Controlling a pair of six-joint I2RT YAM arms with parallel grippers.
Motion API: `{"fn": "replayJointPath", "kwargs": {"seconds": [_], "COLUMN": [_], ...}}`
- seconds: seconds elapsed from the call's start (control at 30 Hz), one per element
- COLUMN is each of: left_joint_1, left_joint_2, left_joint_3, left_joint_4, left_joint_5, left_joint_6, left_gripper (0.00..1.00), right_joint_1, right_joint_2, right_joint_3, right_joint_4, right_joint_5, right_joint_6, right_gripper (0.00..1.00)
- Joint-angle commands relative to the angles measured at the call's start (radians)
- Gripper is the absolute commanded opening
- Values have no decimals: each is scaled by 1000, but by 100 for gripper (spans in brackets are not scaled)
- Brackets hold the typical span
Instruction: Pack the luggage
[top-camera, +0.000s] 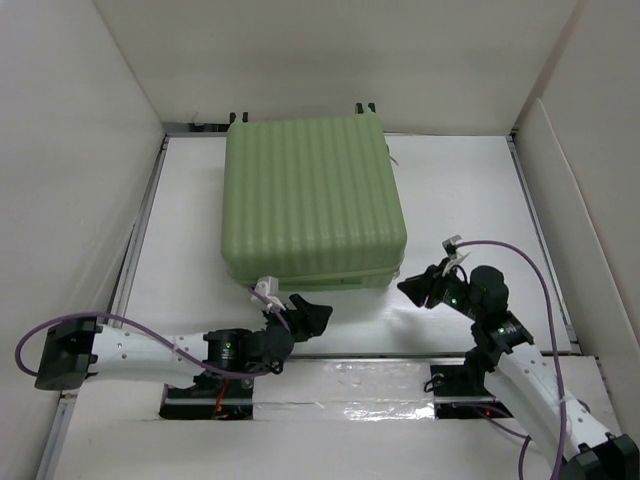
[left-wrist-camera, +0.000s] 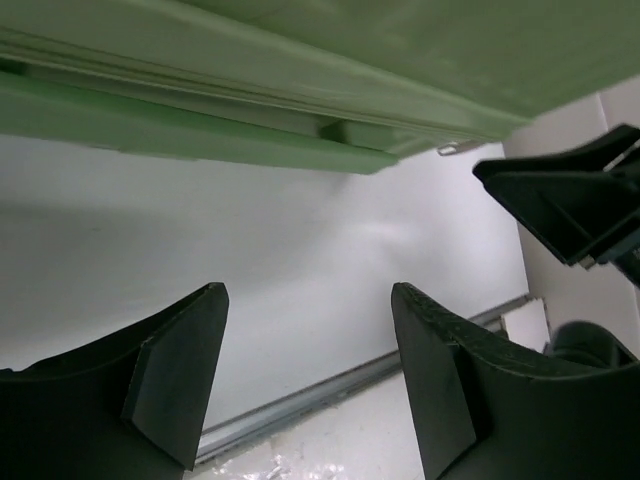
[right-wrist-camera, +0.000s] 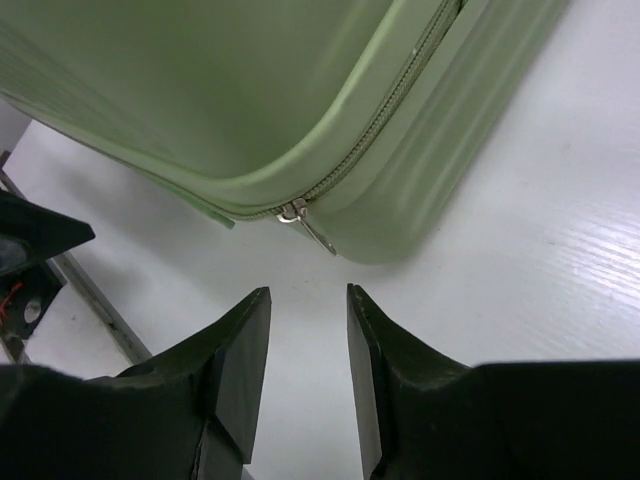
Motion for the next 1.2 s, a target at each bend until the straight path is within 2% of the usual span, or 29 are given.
{"fn": "replayJointPath", "kwargs": {"seconds": [0.0, 0.23, 0.3, 0.5, 0.6, 0.67, 0.93, 1.1, 1.17], "left_joint_1": [41, 133, 184, 294, 314, 325, 325, 363, 388], "left_joint_2": [14, 35, 45, 74, 103, 138, 285, 370, 419], "left_joint_3": [-21, -50, -50, -72, -73, -70, -29, 32, 48], "left_joint_4": [-4, 114, 128, 239, 292, 320, 449, 533, 588], "left_joint_5": [-52, -34, 0, 83, 120, 124, 129, 143, 162], "left_joint_6": [-169, -131, -114, -40, -14, -11, 30, 104, 131], "left_gripper": [64, 63, 63, 61, 59, 57, 44, 39, 38], "right_joint_1": [6, 6, 6, 6, 6, 6, 24, 101, 170], "right_joint_2": [45, 177, 222, 299, 314, 328, 299, 175, 150], "right_joint_3": [-47, -31, -38, -19, -7, -5, -31, -30, -15], "right_joint_4": [301, 396, 461, 493, 505, 507, 482, 346, 271], "right_joint_5": [-50, 11, 4, -9, -13, -21, -1, 127, 174], "right_joint_6": [32, -6, -6, -13, -13, -14, 7, 20, 27], "right_gripper": [43, 51, 52, 50, 44, 30, 1, 0, 0]}}
